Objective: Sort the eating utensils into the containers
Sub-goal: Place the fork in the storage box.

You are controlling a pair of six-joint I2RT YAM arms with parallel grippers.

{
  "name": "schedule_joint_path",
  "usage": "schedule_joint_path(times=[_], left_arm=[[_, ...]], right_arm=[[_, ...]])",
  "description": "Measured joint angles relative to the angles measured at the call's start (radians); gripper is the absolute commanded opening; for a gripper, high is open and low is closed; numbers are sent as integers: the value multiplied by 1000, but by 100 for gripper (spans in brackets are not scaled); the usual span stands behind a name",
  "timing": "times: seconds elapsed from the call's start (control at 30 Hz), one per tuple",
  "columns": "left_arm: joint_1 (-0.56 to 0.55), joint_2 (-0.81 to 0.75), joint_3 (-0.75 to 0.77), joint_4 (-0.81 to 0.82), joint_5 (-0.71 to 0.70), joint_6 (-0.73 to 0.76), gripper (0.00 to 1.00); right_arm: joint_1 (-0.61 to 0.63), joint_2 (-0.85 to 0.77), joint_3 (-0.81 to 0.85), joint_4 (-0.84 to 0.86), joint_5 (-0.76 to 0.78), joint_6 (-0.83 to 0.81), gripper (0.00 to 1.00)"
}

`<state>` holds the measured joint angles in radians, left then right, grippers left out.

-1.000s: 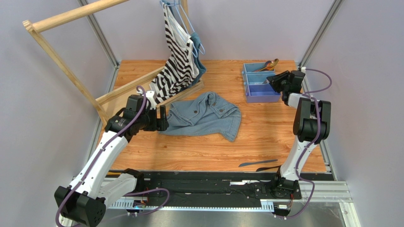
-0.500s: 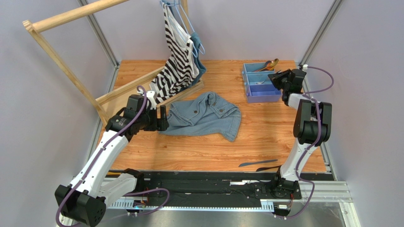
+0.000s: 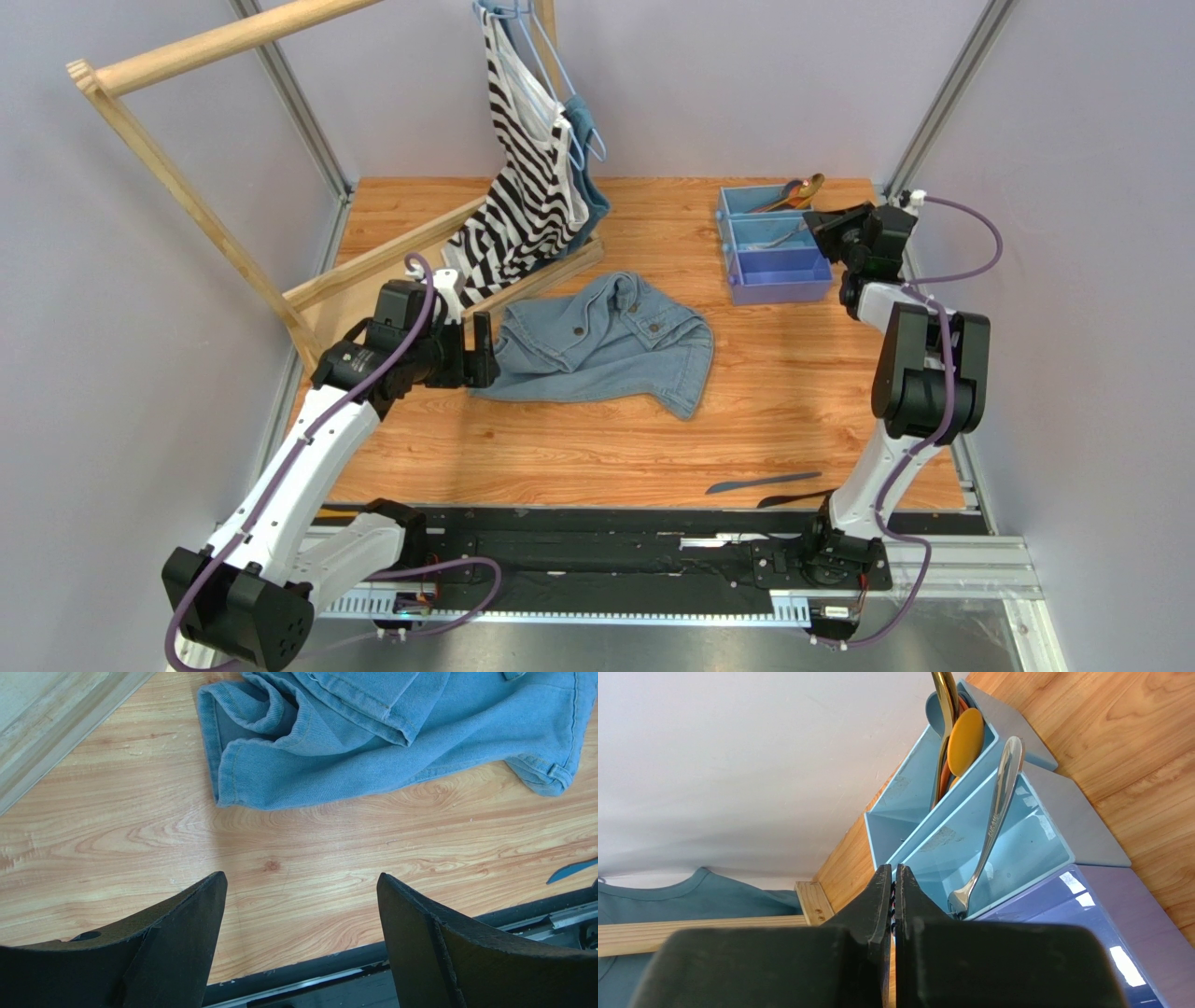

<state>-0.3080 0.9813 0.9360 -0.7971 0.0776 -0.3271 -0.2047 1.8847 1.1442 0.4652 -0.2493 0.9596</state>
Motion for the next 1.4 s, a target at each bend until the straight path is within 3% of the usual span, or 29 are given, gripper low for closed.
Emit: schedule_joint_path(times=[0.43,0.77,0.97,1.17,1.37,1.4], left_arm=[[-5,3,0,0,0,0,87],[-5,8,0,0,1,0,87],[-6,8,0,0,0,0,87],[-6,8,0,0,2,0,87],[-10,8,0,0,3,0,87],[-11,8,0,0,3,0,87]], right_arm=[[-34,8,-40,202,-35,101,0],[-33,78,-38,214,-41,117,2],[-16,129,-27,226,-44,135,14],[6,138,-24,220,-37,117,36],[6,135,-5,141,-9,97,48],[6,130,-2,123,-2,93,58]])
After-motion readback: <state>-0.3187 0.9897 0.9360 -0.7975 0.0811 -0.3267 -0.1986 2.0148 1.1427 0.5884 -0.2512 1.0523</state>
